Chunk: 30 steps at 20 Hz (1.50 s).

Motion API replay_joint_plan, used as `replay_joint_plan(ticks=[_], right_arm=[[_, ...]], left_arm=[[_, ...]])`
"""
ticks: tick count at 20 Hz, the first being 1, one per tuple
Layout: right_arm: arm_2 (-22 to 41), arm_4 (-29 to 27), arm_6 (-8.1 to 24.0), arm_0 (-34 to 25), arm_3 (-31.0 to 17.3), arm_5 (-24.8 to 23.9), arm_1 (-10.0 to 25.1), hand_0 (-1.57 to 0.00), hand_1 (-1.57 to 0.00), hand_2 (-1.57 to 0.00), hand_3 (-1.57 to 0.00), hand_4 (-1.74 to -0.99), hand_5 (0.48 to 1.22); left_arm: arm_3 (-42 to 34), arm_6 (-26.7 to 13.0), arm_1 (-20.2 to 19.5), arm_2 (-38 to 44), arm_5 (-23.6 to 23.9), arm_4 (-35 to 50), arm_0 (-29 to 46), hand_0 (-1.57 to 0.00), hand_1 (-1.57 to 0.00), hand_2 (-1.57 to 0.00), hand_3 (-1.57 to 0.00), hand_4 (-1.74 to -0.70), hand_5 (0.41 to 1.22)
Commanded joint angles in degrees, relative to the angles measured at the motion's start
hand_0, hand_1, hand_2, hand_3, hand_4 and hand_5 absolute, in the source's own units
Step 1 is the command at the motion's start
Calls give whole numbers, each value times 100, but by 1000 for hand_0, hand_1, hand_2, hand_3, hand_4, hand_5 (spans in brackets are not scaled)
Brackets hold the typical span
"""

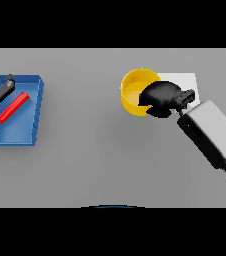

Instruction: Pick up the red beaker and tilt it to pour out 1 green nut into yellow bowl. Pick up the yellow bowl and place it on the metallic measuring scale.

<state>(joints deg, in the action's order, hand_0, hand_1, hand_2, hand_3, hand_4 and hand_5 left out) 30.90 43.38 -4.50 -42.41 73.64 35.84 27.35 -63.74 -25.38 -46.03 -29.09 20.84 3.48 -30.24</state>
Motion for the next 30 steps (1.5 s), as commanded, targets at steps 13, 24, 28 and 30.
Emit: replay_joint_plan(ticks=[13, 24, 28, 30], right_arm=[[-781, 295, -496, -302, -1808, -1246, 505, -1571, -1571, -1495, -1200, -1741, 1221], [-947, 414, -878, -335, -3088, -1823, 224, -1571, -1571, -1354, -1369, -1741, 1221], [-997, 375, -898, -389, -3254, -1871, 133, -1464, -1571, -1335, -1451, -1741, 1221], [-1030, 331, -896, -346, -3249, -1851, 145, -1472, -1479, -1420, -1244, -1736, 1221]], left_arm=[[-234, -135, -72, 32, 32, 43, 140, 1, 1, 1, 1, -726, 688], [-160, -183, -91, 37, 15, -9, 53, 1, 1, 1, 1, -727, 675], [-175, -230, -56, -30, 28, -74, 26, 1, 1, 1, 1, -722, 668], [-151, -230, -71, -37, 45, -102, 45, 1, 1, 1, 1, -725, 669]])
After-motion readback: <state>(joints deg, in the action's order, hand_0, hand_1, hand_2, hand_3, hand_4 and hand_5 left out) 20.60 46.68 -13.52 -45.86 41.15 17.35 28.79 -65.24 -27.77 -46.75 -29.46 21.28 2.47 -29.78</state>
